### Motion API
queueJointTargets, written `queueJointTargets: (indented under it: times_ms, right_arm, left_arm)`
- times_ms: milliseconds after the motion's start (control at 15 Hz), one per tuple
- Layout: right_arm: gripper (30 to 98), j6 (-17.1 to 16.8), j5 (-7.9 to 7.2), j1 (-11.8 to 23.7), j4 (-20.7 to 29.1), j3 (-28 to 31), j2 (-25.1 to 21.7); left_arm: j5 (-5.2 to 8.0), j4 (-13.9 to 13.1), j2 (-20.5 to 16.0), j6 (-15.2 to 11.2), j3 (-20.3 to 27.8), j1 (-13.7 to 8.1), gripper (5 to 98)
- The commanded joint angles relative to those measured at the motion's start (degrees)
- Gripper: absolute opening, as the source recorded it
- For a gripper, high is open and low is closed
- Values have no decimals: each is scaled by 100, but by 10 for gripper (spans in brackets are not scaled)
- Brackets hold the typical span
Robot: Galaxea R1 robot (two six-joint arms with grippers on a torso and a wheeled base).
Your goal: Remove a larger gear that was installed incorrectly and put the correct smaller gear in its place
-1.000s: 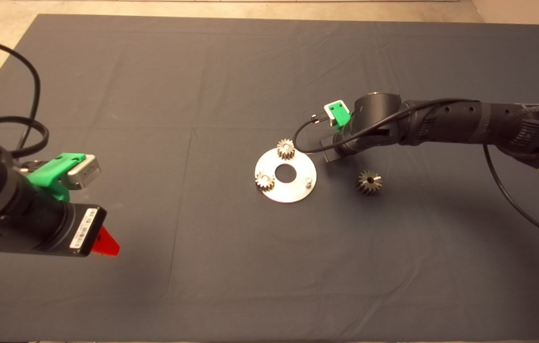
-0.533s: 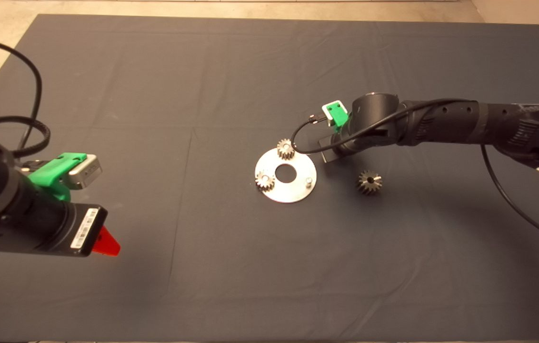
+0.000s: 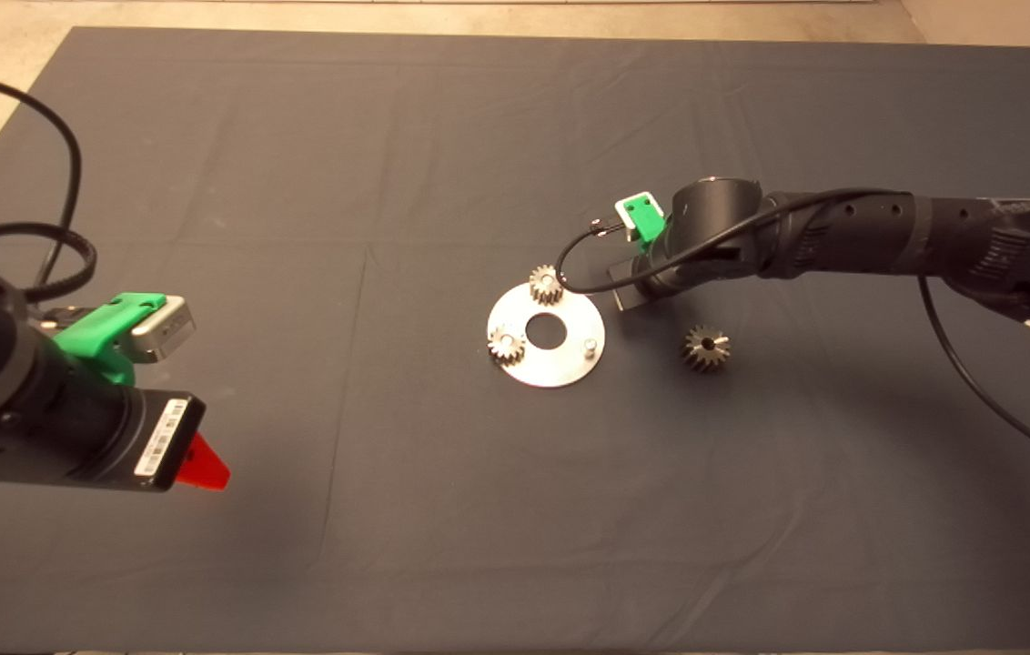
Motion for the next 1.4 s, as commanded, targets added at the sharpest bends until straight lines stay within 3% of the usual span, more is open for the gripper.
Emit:
queueJointTargets:
  times_ms: [0, 133, 1333]
  right_arm:
    - [499, 110, -658, 145, -129, 23, -4]
    - [458, 110, -658, 182, -133, 51, 5]
    - [418, 128, -658, 180, -64, 242, -74]
  left_arm:
    - [691, 17, 25, -31, 27, -72, 592]
    - [636, 17, 73, -38, 9, -69, 592]
    - [638, 146, 104, -137, 12, -60, 592]
